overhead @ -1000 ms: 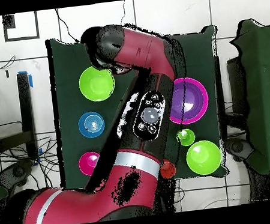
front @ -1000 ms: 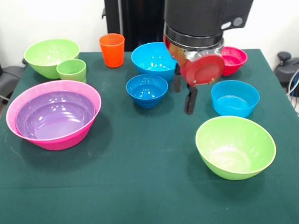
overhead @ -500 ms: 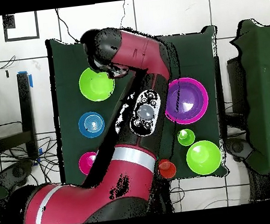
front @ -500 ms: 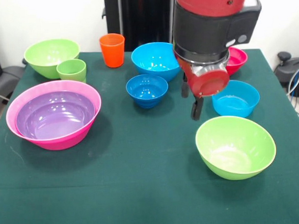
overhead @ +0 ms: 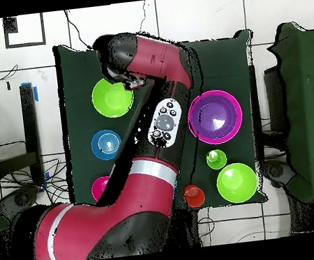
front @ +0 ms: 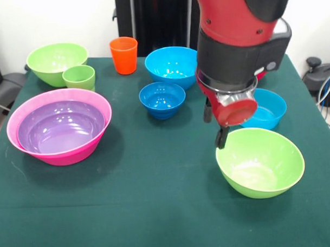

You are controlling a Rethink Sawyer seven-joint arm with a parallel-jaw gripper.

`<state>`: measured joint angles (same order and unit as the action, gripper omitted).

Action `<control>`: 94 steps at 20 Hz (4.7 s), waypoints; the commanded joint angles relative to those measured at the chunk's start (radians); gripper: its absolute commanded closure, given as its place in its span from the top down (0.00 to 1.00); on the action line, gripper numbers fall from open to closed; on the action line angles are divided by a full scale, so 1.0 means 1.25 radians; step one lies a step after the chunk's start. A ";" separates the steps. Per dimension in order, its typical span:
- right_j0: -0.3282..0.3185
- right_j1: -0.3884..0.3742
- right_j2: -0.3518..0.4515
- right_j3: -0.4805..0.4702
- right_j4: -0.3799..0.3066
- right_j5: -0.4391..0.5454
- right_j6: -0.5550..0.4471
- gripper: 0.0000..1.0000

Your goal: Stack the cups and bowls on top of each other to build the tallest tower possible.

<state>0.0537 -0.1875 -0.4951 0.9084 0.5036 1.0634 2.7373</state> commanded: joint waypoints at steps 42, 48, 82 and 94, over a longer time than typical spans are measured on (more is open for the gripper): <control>-0.052 -0.002 0.267 0.075 -0.081 -0.243 -0.254 1.00; -0.050 -0.020 0.312 0.109 -0.121 -0.262 -0.272 1.00; -0.034 0.176 0.178 -0.131 -0.086 -0.204 0.079 1.00; -0.034 0.205 0.142 -0.170 -0.065 -0.136 0.109 0.00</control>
<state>0.0213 0.0295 -0.3522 0.7106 0.4138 0.8231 2.6900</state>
